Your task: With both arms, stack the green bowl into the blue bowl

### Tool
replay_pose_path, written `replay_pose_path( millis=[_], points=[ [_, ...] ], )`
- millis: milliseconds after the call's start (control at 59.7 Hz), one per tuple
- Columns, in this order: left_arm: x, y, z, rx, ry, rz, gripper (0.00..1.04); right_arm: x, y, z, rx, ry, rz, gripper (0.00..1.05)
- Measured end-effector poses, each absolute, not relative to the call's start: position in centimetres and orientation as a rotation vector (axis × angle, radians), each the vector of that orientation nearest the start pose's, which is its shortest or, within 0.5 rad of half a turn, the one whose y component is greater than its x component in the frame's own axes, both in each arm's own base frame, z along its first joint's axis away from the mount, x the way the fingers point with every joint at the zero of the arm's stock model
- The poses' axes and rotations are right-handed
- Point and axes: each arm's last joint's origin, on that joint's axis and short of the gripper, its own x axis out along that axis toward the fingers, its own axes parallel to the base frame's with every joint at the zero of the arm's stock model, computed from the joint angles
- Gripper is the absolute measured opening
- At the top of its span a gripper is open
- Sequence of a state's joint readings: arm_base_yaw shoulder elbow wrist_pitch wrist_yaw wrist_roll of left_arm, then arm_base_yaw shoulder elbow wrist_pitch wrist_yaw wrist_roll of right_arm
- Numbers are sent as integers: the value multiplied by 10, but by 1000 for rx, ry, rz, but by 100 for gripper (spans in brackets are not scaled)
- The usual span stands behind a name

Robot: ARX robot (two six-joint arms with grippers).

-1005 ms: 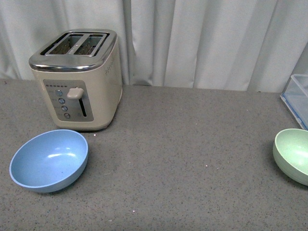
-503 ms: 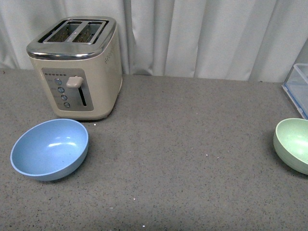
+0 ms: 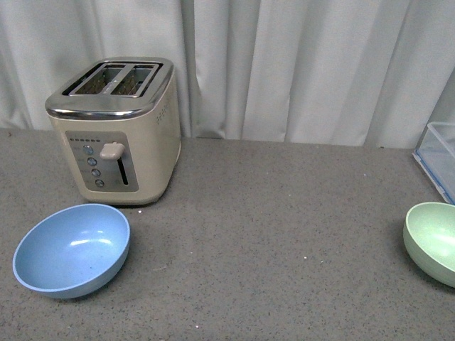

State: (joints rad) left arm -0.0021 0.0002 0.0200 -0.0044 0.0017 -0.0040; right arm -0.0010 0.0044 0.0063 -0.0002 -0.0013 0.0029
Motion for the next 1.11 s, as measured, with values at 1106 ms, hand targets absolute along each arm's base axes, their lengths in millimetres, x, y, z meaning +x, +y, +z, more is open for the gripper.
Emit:
replay_pose_path(
  millis=[1106],
  points=[
    [96, 0, 170, -4, -15, -4, 98, 98, 0, 165, 2, -2, 0, 96]
  ],
)
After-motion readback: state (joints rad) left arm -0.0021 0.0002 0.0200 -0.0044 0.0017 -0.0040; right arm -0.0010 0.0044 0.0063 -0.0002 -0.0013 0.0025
